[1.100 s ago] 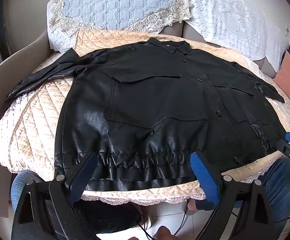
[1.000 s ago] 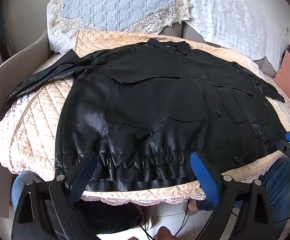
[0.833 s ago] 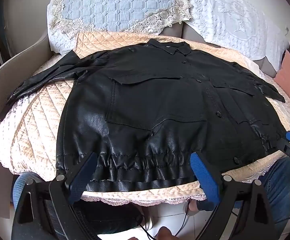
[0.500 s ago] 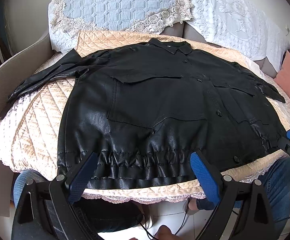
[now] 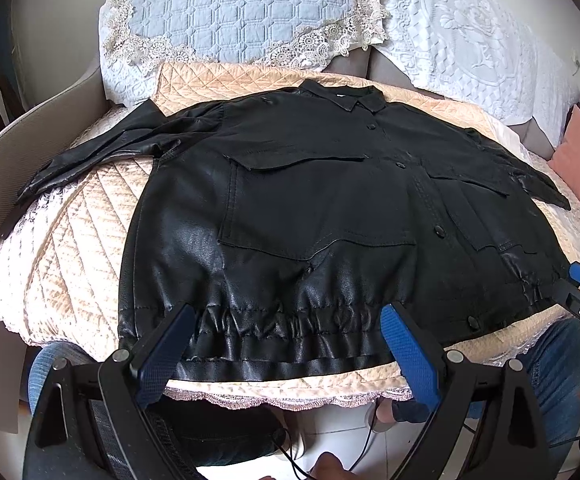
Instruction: Fold large clothes
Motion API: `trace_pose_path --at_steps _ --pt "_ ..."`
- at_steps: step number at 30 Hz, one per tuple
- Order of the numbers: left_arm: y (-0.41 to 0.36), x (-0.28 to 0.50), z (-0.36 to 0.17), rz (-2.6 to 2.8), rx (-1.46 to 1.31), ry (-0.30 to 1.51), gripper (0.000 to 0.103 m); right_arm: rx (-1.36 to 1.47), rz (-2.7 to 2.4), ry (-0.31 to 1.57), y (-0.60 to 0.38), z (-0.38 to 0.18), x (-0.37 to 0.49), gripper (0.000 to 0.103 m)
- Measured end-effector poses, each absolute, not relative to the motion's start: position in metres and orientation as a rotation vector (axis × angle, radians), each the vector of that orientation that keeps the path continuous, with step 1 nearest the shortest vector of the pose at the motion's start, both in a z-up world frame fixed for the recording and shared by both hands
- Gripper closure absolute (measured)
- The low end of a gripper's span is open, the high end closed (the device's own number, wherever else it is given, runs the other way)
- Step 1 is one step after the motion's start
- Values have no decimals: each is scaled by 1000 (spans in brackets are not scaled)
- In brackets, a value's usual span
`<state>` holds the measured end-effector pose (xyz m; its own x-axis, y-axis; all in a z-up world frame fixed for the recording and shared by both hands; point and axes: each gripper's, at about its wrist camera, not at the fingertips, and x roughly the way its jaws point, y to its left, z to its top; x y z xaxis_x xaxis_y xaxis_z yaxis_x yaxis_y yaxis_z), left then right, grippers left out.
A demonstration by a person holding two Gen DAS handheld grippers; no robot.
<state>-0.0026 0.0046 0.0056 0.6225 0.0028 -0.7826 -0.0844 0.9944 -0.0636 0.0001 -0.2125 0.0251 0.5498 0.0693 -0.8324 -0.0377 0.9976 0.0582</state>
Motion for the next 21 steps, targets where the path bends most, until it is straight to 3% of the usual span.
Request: trace_pose_path --at_steps 21 --pt "4 -5 16 49 -80 889 8 35 89 992 -201 28 1 19"
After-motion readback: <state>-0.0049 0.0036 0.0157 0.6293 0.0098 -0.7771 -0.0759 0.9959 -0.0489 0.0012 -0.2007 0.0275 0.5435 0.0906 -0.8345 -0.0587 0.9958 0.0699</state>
